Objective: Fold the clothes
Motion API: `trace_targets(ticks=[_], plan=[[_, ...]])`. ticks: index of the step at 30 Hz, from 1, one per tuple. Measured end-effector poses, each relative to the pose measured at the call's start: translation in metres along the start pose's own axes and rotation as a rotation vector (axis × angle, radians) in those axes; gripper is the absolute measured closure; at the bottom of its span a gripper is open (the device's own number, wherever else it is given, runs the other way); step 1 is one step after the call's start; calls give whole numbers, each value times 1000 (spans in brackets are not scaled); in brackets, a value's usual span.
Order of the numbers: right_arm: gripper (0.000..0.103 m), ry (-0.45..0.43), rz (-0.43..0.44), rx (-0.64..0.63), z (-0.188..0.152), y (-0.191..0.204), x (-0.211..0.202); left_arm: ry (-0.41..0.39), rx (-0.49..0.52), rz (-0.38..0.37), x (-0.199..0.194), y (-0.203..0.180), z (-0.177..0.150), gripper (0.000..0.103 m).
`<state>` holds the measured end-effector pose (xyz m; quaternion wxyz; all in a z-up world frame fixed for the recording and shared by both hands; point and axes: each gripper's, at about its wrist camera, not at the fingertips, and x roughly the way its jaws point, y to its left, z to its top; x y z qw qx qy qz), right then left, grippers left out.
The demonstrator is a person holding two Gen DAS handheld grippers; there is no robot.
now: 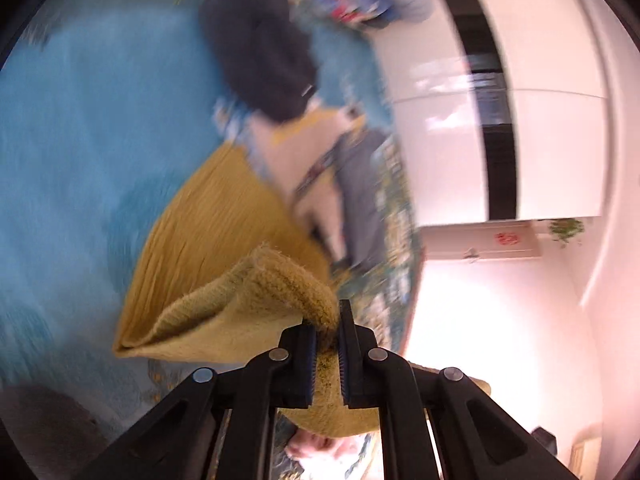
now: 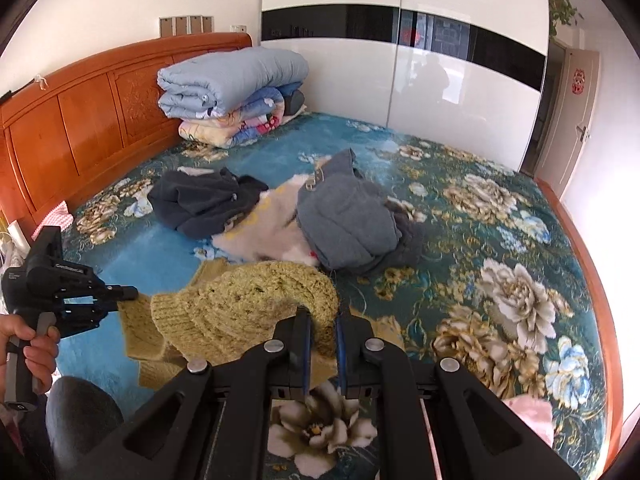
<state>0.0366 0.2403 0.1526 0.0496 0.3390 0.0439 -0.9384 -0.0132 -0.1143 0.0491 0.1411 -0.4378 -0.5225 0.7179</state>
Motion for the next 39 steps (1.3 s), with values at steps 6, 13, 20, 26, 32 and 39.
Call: trace_targets(ticks=[6,13,20,26,32,39], plan=[[93,-169,58,60,62,20,-38,-178,129,-91,-114,-45,34,94],[93,-331,147,13,81,44,-97,-342,304,-163,-209,-99,22,94],[93,-397,251,-23,95,48,-118,-450,429,-135,-250,-153,41,94],[93,-303,272,1,121,53,-44,-411,389,43,-190,-145,110,94],[93,-169,214,-19,136,65,57,-385,305,158,-121,-102,168,94],[93,-84,172,-81,108,72,133,-285,245,255,-70,-11,161,94]])
